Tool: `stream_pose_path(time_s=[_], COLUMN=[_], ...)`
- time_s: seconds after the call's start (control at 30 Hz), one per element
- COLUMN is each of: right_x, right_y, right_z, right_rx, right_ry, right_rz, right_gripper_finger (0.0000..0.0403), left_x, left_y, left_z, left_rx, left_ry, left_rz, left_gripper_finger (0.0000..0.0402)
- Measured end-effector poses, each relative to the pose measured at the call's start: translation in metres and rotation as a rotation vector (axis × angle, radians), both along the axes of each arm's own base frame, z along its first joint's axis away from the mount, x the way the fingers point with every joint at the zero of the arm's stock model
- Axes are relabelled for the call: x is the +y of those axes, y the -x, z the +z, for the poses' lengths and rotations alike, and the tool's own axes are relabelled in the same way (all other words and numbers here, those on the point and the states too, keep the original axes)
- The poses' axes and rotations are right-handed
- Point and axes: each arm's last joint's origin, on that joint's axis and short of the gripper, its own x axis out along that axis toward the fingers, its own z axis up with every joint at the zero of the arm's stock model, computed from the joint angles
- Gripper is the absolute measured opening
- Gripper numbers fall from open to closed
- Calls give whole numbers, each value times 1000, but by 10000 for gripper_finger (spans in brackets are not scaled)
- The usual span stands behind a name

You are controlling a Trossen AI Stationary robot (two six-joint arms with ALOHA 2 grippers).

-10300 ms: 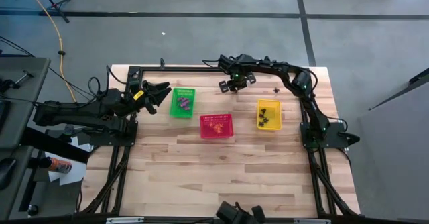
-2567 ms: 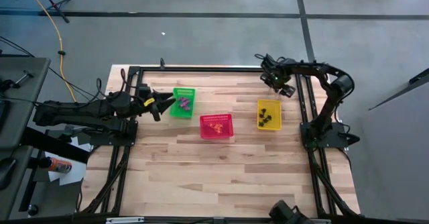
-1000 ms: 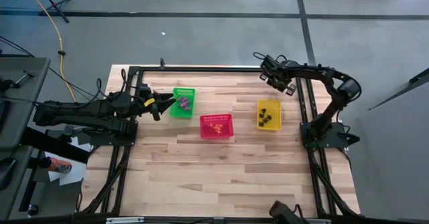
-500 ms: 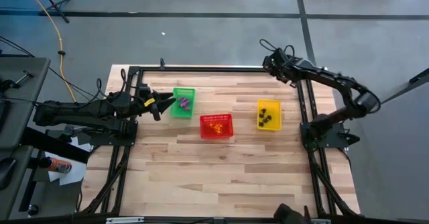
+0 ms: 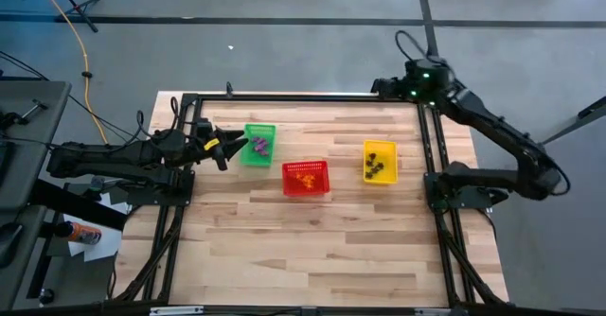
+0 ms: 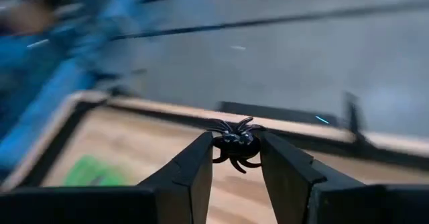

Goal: Sort Halloween decoration
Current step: Put the black spider toy into the yellow bin

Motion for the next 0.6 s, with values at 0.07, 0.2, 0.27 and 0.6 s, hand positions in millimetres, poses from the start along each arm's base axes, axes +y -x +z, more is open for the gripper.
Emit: stream_pose_path(time_s=[0.07,0.2,0.27,0.6], right_x=[11,33,42,68], right_y=[5,15,21,37], right_z=[13,35,44,60], right_rx=[-47,-162,-202,-224], right_ry=[65,171,223,379], right_rz=[143,381,455,558], right_gripper_finger=[117,117,117,117], left_x=[0,0,0,0], left_y=[0,0,0,0], left_z=[0,0,0,0], left_rx=[0,-9,-16,-44], left_ry=[1,20,35,96], left_rz=[0,2,4,10], left_gripper_finger=[207,207,207,207])
